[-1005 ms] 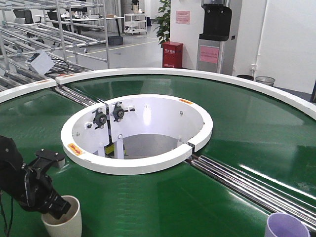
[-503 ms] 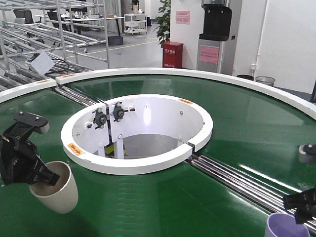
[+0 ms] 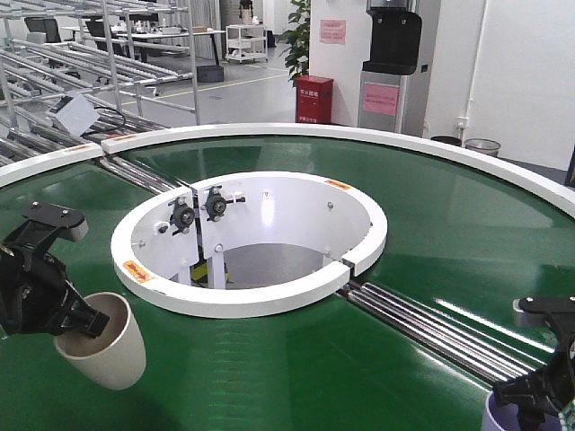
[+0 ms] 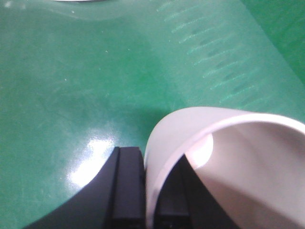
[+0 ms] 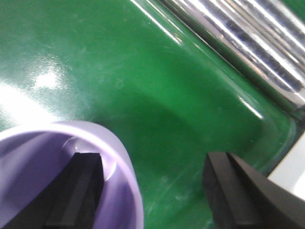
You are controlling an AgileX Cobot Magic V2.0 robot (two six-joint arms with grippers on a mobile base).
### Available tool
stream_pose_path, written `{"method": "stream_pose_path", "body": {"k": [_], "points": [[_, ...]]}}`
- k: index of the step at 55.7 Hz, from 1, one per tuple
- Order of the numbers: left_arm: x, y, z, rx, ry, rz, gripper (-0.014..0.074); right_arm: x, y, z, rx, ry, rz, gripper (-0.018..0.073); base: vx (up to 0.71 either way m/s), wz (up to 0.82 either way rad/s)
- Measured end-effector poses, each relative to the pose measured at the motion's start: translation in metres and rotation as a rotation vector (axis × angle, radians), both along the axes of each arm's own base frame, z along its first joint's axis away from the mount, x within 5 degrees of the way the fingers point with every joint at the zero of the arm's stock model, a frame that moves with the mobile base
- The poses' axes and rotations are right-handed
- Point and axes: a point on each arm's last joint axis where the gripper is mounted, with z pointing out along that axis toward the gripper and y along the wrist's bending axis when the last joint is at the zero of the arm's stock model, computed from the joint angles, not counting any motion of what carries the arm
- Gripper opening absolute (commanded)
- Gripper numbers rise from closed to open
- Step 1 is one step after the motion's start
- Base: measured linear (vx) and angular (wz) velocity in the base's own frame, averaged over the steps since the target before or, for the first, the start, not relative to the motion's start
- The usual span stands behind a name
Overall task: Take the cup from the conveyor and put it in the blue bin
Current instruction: 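Lift both held cups up off the conveyor belt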
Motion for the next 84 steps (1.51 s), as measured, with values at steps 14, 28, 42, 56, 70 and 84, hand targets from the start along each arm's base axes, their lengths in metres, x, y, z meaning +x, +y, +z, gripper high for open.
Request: {"method": "stream_pose_path", "body": {"k": [14, 28, 42, 56, 70, 84], "points": [[0.0, 0.0, 0.0, -0.002, -0.001, 0.001, -0.0007, 0.002, 0.0, -0.003, 0.001, 0.001, -0.004, 0.0395, 0.0, 0.0], [0.0, 0.0, 0.0, -0.002, -0.001, 0.001, -0.0007, 0.002, 0.0, -0.003, 0.005, -0.001, -0.007, 0.0169, 0.0, 0.0], [0.0, 0.0, 0.0, -0.002, -0.001, 0.001, -0.0006, 0.002, 0.004, 0.003, 0.019, -0.019, 0.006, -0.0015, 0.0, 0.0], [-0.01, 0.0, 0.017, -0.004, -0.053, 0.002, -0.0006, -0.014, 0.027, 0.053, 0.013, -0.228, 0.165, -0.0011, 0.0, 0.0], [-0.054, 0.003, 0.079, -0.015, -0.26, 0.011, -0.0006, -0.061, 0.064, 0.131, 0.062, -0.543, 0.311, -0.0009, 0.0, 0.0], [-0.132, 0.007, 0.136, -0.054, -0.539, 0.055, -0.0006, -0.129, 0.056, 0.204, 0.123, -0.812, 0.302, -0.0009, 0.0, 0.0]]}}
